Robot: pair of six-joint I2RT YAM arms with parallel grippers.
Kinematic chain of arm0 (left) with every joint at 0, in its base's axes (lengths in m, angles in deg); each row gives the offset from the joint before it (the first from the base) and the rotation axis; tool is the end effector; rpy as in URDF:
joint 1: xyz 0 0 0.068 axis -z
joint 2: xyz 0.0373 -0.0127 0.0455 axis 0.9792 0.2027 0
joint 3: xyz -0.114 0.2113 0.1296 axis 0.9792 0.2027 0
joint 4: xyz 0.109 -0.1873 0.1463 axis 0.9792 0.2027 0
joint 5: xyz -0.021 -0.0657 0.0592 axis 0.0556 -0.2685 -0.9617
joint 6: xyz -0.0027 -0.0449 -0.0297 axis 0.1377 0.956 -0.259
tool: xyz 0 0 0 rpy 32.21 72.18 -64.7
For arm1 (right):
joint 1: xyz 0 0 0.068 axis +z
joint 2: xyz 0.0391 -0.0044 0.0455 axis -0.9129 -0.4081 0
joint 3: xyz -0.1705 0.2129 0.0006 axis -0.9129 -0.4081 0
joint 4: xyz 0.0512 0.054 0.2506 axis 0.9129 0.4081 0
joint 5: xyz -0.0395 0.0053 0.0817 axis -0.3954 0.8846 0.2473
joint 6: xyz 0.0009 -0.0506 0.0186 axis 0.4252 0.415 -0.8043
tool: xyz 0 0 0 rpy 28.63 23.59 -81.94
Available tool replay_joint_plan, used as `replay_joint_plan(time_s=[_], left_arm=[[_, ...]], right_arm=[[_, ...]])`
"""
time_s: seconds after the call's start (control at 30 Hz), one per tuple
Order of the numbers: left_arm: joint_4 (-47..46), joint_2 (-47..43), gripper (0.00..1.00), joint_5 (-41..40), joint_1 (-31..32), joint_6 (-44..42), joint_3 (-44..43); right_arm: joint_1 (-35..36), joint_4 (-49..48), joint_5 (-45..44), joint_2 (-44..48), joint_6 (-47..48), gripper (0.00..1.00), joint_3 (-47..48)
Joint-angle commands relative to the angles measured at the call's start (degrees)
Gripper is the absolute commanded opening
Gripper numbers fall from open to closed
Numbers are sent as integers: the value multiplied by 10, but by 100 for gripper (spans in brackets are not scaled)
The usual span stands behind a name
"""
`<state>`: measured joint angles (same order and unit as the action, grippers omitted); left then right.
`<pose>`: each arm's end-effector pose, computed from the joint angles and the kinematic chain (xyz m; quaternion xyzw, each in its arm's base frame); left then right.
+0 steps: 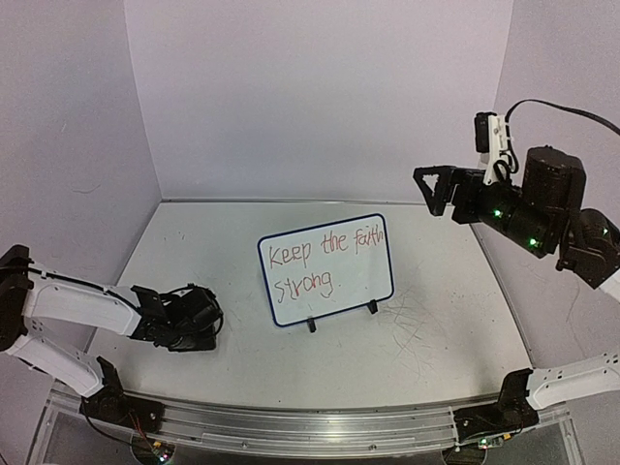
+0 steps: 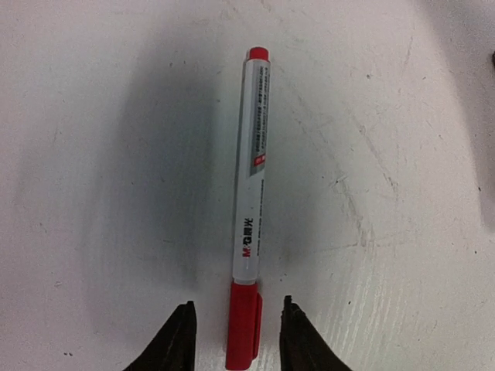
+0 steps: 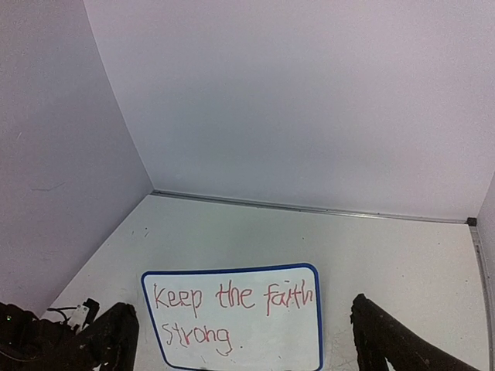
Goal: Write a sentence on the whiteboard
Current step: Put down the whiteboard marker at the center of the board, then reset both arms
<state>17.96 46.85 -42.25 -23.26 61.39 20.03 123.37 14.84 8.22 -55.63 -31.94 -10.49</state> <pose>0.1322 -0.1648 0.1387 -0.0532 0.9625 -0.0388 0.2631 0.1177 0.1559 0.4494 -0.1265 0.7249 0.2515 0.6287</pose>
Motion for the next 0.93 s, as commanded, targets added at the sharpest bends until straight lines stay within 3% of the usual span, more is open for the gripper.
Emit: replay_joint_plan(time_s=[0.0, 0.1, 0.27, 0.37, 0.47, 0.63, 0.9], left_arm=[[86, -94, 51, -68, -3, -19, -76], [101, -157, 68, -114, -3, -85, -142], [82, -228, 81, -193, -4, -244, -279], [50, -239, 85, -185, -4, -338, -365], [10, -234, 99, -144, -4, -412, -429], [-35, -214, 99, -118, -4, -478, -479], [-53, -186, 99, -99, -4, -514, -506]], right_arm=[[2, -19, -42, 32, 19, 98, -1], [2, -15, -54, 51, 40, 98, 3], [2, -14, -60, 75, 65, 98, 27], [1, -15, -82, 84, 70, 98, 47], [2, -28, -97, 99, 74, 98, 47], [2, -38, -118, 101, 78, 98, 53], [2, -31, -125, 95, 61, 98, 49]])
